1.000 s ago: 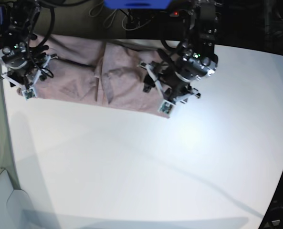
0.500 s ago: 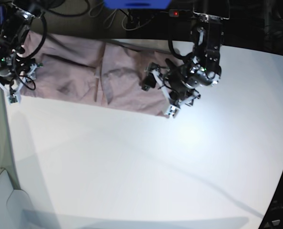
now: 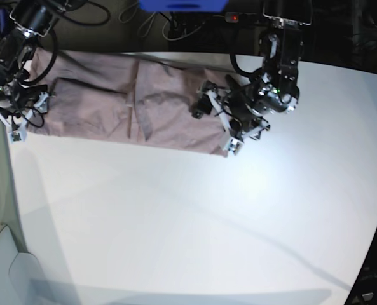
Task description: Layout the t-shirt on the table in an organized manner, then fold the t-shirt properly
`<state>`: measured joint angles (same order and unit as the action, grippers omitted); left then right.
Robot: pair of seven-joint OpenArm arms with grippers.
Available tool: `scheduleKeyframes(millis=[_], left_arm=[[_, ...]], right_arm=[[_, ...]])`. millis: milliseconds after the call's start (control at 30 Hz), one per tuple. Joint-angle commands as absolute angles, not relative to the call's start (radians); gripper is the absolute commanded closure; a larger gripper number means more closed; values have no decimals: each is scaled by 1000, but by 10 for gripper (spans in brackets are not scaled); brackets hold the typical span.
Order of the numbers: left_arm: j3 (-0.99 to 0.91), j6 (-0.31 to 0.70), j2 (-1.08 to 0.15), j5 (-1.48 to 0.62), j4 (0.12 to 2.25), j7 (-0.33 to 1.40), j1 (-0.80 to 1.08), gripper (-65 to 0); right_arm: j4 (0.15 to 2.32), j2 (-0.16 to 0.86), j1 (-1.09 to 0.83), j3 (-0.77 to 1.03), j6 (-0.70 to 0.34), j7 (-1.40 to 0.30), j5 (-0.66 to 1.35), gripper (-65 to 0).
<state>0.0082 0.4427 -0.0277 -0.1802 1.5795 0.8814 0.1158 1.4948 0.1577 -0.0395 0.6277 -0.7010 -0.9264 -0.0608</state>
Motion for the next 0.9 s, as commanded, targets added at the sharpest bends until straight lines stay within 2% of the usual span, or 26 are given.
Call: scheduleKeyframes(millis=[0,67,100,200,267,300,433,867], left_arm=[[7,437,-30,-163,1589,911,125,-522],[7,437,-28,-163,1590,911,125,-522],[7,437,-28,-163,1590,911,127,-522],[7,437,-28,-163,1590,911,137,-522],[7,437,-28,-163,1590,911,137,-522],[7,437,-28,-163,1590,911,137,-522],[7,437,-28,-163,1590,911,137,-522],[7,437,-25,-163,1590,911,133,-522]], right_arm=[[1484,160,-45,625,-698,-961,-85,-419],[1484,159,-47,618,-698,-961,-85,-385],[1484,157,-47,618,-698,-961,-85,-344],[1483,156,-47,596,-698,-961,-85,-163],[1483,156,-47,572,-698,-961,-85,-18],[1483,156,-47,565,-698,-961,-85,0],[1500,156,-45,564,-698,-960,-84,0],[1804,114,-53,561,-698,-1013,-85,0]])
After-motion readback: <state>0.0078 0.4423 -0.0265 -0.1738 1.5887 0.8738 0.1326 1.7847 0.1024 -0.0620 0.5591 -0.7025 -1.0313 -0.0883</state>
